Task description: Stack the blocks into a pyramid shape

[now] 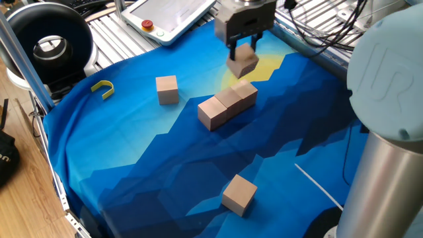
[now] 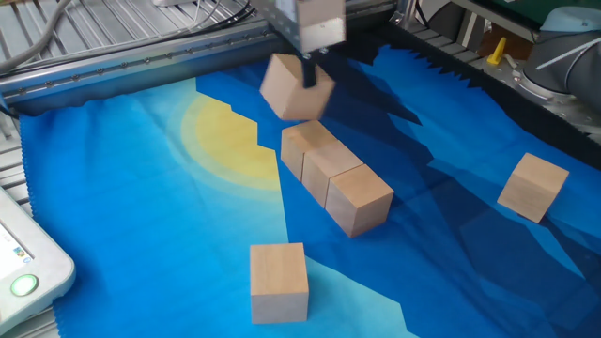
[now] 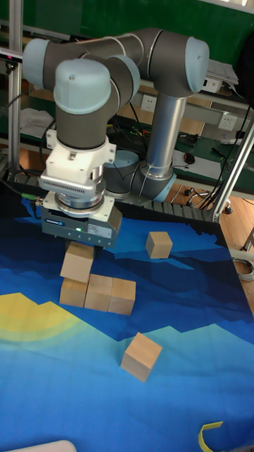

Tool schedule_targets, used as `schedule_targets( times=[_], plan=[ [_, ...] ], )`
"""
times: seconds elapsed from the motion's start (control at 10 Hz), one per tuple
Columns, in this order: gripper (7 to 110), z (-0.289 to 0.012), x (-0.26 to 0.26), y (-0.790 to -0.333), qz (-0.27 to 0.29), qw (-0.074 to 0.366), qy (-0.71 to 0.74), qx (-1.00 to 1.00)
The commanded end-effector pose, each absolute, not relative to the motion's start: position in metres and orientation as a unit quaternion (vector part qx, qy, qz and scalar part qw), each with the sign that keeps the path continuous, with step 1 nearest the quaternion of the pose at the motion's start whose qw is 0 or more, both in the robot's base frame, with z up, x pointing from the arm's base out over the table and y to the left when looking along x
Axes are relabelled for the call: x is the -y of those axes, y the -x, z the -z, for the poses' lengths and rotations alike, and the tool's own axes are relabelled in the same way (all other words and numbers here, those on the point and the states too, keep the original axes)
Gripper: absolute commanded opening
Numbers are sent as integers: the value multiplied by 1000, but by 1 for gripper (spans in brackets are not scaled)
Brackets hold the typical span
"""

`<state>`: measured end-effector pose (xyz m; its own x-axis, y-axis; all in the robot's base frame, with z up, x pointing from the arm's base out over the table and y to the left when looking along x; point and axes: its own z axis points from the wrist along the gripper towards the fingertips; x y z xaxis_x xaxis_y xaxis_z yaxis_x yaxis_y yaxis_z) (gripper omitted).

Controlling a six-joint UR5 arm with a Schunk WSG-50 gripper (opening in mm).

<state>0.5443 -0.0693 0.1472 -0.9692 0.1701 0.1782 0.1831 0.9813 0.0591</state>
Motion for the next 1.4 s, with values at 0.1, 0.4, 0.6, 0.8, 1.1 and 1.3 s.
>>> schedule_targets(
  times=[0.1, 0.4, 0.6, 0.8, 1.1, 1.3],
  plan=[
    [7, -147, 38, -527, 47, 112, 92, 988],
    [7, -142, 47, -521, 41, 138, 66, 987],
    [7, -134, 53, -524, 44, 146, 46, 987],
    [7, -128, 62, -532, 47, 147, 35, 987],
    [7, -116, 63, -542, 59, 153, 19, 986],
    [7, -108, 55, -547, 78, 150, 32, 985]
  ],
)
